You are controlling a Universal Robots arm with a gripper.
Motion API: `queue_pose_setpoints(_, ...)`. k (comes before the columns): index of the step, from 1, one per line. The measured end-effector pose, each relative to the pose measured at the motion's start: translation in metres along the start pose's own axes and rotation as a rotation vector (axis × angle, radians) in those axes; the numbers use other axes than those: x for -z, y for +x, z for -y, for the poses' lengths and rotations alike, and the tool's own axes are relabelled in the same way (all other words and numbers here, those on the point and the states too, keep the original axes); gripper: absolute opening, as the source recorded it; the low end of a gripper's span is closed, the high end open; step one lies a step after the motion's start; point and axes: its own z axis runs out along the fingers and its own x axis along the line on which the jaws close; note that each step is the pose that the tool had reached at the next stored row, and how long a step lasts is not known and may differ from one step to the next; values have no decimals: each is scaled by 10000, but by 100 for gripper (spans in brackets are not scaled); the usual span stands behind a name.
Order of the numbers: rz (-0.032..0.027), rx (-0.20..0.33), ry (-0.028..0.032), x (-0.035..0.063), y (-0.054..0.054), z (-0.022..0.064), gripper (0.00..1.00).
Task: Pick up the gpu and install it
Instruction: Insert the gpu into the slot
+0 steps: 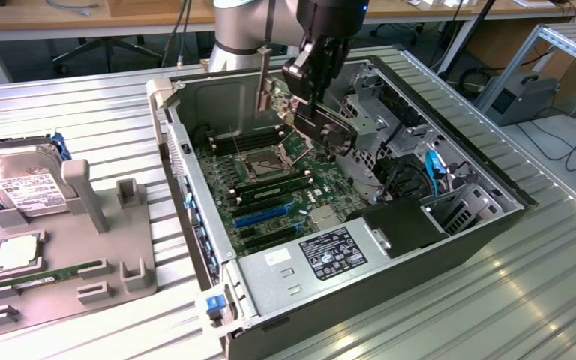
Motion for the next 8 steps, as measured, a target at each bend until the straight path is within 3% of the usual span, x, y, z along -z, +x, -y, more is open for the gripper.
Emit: queue_pose_setpoints(8, 9, 419, -12, 0, 0, 0, 27)
